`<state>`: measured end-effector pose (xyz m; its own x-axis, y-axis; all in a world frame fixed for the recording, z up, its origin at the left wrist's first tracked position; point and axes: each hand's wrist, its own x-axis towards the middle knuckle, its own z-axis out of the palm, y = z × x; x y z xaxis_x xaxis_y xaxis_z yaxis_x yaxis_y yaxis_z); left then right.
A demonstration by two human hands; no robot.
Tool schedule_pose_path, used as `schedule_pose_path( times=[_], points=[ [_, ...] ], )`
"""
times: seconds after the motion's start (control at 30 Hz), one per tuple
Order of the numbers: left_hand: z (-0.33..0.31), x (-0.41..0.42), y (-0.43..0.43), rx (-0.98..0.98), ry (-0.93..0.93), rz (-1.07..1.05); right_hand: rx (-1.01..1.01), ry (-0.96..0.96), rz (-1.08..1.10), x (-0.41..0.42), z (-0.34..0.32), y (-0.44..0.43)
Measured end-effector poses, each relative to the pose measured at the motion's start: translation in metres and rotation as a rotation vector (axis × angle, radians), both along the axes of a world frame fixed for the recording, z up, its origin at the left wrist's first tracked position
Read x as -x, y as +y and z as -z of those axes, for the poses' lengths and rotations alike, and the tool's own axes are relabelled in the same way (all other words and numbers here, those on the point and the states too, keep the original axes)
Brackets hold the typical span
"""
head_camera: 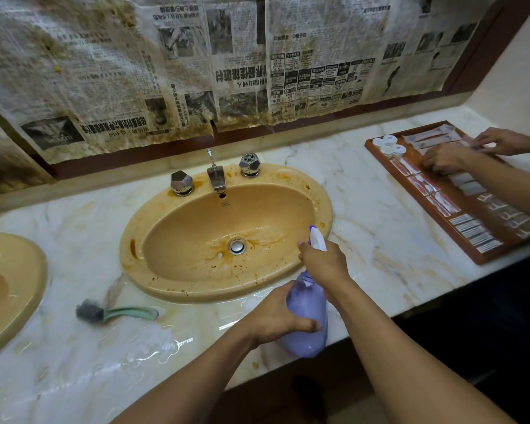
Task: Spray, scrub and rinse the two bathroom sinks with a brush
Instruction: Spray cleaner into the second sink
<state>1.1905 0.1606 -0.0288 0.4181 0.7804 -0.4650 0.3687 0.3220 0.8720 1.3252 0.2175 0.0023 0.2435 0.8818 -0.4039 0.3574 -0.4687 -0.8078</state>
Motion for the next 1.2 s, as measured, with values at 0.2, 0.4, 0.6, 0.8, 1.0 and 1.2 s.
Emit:
schedule_pose_path(
  times=[0.2,0.4,0.6,0.8,1.0,1.2],
  points=[
    [0.007,-0.002,-0.009,0.044,-0.014,0.001,0.071,-0.048,0.001,0.004,0.009,-0.003],
    [0.004,0.003,-0.009,0.060,-0.058,-0.015,0.179,0.310,-0.101,-0.005,0.003,0.002],
    [0.002,-0.003,-0.010,0.024,-0.047,0.004,0.134,0.140,0.023,-0.003,0.010,0.000],
    [0.000,-0.003,-0.008,0.026,-0.015,0.006,0.123,0.321,-0.069,-0.006,0.008,0.002],
    [-0.003,-0.007,-0.002,0.019,0.016,0.026,0.118,0.072,0.080,-0.002,0.007,0.002],
    [-0.008,-0.008,0.008,-0.016,0.053,0.039,0.049,0.143,-0.008,-0.012,0.000,0.007]
  ],
)
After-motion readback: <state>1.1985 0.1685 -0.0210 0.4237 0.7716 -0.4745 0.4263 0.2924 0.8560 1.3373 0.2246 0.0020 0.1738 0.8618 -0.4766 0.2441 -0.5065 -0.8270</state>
